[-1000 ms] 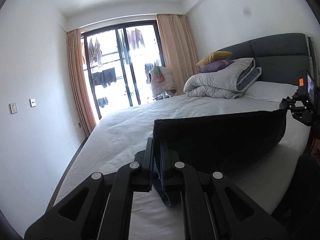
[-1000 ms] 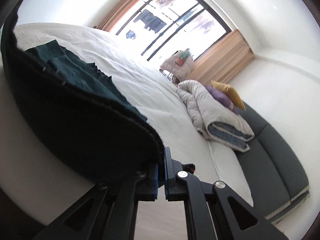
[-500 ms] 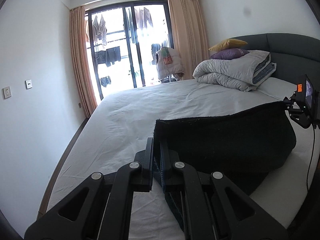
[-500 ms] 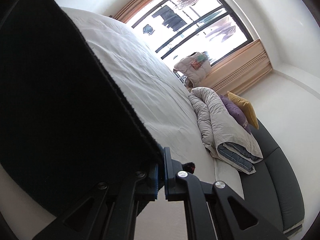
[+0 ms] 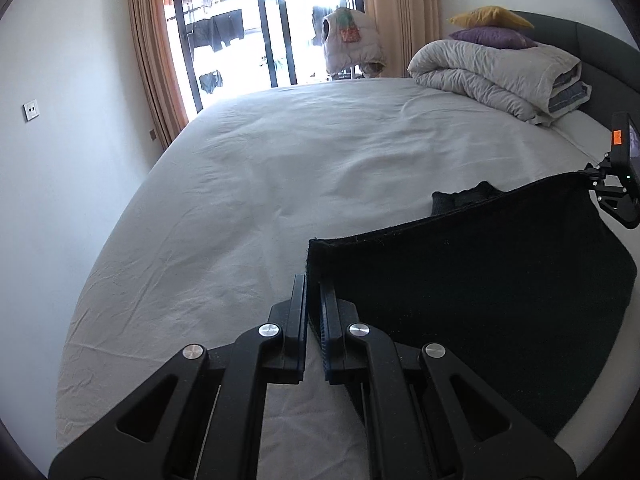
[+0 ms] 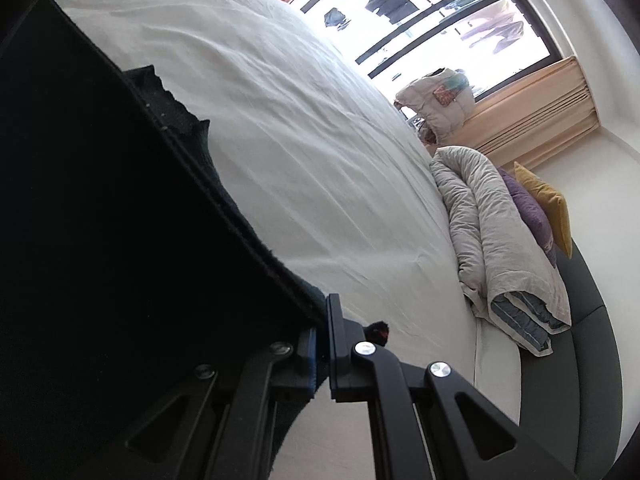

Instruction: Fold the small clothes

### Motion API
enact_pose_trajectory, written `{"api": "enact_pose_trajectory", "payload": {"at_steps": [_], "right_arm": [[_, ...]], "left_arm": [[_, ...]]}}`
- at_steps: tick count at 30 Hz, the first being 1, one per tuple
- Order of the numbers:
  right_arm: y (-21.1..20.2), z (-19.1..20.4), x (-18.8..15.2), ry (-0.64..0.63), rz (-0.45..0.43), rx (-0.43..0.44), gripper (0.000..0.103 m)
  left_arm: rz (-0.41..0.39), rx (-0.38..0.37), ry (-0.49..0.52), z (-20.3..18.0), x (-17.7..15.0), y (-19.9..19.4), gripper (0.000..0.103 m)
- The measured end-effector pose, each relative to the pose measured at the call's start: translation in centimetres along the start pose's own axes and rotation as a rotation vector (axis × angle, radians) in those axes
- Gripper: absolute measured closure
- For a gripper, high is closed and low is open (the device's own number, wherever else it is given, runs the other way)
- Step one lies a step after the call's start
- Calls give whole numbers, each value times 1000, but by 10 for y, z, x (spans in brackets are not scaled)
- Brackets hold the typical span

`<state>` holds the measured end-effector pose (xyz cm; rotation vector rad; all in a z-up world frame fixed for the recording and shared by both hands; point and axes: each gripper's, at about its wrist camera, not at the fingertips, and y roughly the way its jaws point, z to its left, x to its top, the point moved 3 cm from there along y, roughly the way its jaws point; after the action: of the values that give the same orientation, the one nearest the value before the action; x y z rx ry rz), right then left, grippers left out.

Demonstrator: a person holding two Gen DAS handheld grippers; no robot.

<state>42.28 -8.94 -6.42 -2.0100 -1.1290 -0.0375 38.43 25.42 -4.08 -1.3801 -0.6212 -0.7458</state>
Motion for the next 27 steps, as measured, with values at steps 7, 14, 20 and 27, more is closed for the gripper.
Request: {"api": "enact_pose_trajectory", "payload": {"at_steps": [7,14,20,27], "right_arm": [[54,12,13,42,106,95,99],[83,21,10,70,139,113,99],[81,12,3,107,136,117,99],[83,5,6,160,181,119,99]], "left_arm": [[100,9,4,-6,7,61,98],[144,16,-15,-11,5,104,98],[138,29,-35,-12,4,115,96],[123,49,-11,-22,6,106,96]]}}
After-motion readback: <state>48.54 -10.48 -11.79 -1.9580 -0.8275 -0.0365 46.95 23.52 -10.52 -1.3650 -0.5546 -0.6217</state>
